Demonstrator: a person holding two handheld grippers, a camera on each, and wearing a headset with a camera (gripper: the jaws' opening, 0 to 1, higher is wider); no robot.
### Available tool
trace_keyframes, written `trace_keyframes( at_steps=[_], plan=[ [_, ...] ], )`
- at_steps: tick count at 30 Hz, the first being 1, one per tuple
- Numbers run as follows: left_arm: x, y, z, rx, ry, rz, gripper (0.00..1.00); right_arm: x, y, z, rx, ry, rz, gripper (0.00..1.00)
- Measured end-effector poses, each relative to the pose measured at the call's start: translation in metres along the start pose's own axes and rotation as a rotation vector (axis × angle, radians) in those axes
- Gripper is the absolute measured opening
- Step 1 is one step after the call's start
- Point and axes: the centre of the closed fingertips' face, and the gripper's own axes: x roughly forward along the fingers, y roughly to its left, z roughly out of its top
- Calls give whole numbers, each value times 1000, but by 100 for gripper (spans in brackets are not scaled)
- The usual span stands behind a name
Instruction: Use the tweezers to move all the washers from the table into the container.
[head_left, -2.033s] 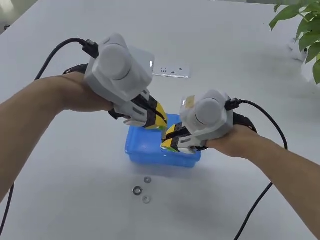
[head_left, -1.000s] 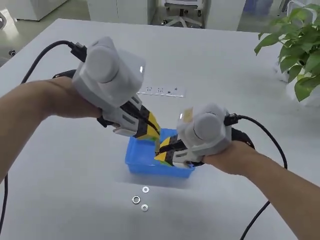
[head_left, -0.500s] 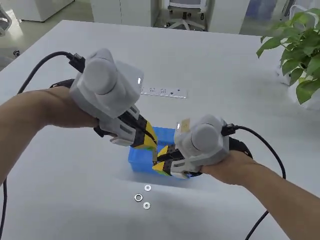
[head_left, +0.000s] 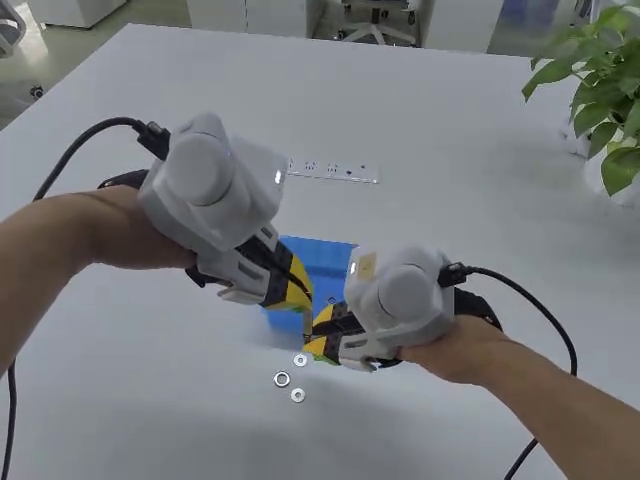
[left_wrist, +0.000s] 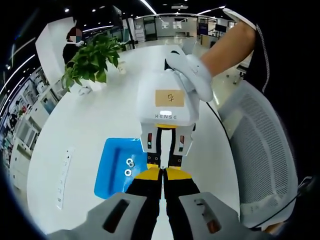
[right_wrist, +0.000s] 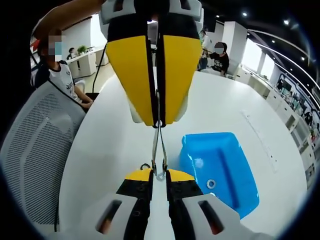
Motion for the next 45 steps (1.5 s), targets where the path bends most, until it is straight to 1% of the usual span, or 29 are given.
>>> trace_keyframes(
  at_steps=[3, 12, 19, 22, 26, 30, 34, 37, 45],
  plan=[
    [4, -5, -1, -3, -1, -8, 4, 3, 6, -5, -1, 9, 9, 12],
    [7, -17, -5, -21, -6, -15, 4, 9, 20, -14, 23, 3, 15, 12],
    [4, -29, -13, -38, -2, -16, 4, 15, 34, -14, 17, 1, 31, 13],
    [4, -32, -16, -43, -2, -14, 4, 18, 37, -15, 20, -1, 34, 13],
    [5, -34, -16, -45, -12, -15, 4, 21, 42, -14, 22, -6, 39, 14],
    [7, -36, -18, -45, -10, -18, 4, 22, 43, -13, 20, -10, 36, 15],
    [9, -38, -18, -43, -18, -21, 4, 21, 42, -12, 22, -19, 33, 15],
    [11, -39, -20, -39, -13, -24, 4, 20, 41, -11, 21, -23, 29, 15],
    [16, -40, -24, -35, -15, -27, 4, 21, 42, -10, 16, -27, 34, 14]
  ],
)
